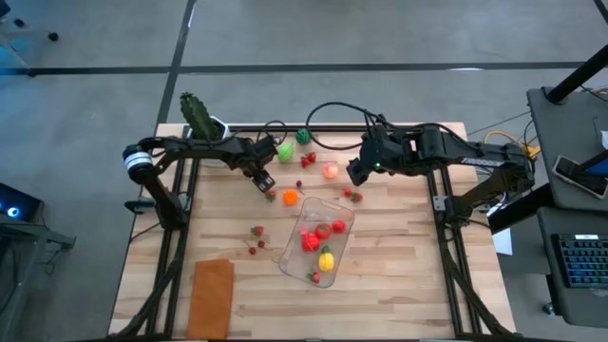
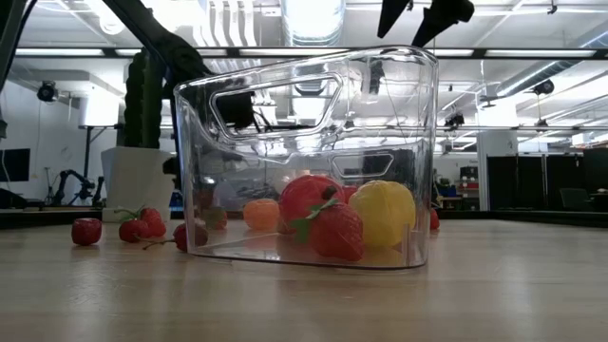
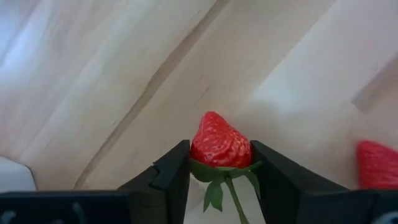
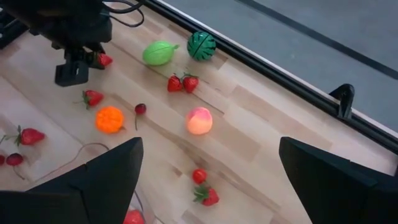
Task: Pick and placing Produce into tupperware
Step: Put the red strawberry into the transparent bin
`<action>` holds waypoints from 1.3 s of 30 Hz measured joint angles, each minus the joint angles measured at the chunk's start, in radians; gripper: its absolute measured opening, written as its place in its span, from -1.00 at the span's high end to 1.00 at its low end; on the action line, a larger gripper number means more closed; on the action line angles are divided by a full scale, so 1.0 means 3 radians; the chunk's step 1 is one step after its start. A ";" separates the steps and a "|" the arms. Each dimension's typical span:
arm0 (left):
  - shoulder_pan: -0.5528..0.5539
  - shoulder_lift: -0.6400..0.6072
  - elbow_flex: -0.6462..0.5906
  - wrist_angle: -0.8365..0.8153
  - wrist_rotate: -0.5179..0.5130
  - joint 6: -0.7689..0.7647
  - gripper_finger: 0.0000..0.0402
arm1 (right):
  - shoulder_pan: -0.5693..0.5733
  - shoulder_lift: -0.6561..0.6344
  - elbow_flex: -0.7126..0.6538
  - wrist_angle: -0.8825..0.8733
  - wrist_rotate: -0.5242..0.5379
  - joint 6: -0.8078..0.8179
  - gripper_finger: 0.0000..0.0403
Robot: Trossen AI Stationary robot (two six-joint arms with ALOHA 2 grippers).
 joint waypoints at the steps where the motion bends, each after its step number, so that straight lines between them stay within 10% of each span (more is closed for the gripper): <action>1: -0.0016 -0.0015 0.0020 0.0003 0.0017 0.0032 0.35 | -0.0002 0.0000 0.0000 0.0002 0.0000 0.0028 -0.83; 27: -0.0972 -0.1355 0.0336 0.0156 0.0336 -0.0532 0.36 | 0.0213 -0.0390 0.0017 0.0022 0.0058 0.0290 -0.83; 39: -0.1902 -0.1143 0.0345 0.1202 0.0333 -0.1356 0.36 | 0.0899 -0.0882 -0.0040 -0.0056 0.0076 0.0148 -0.83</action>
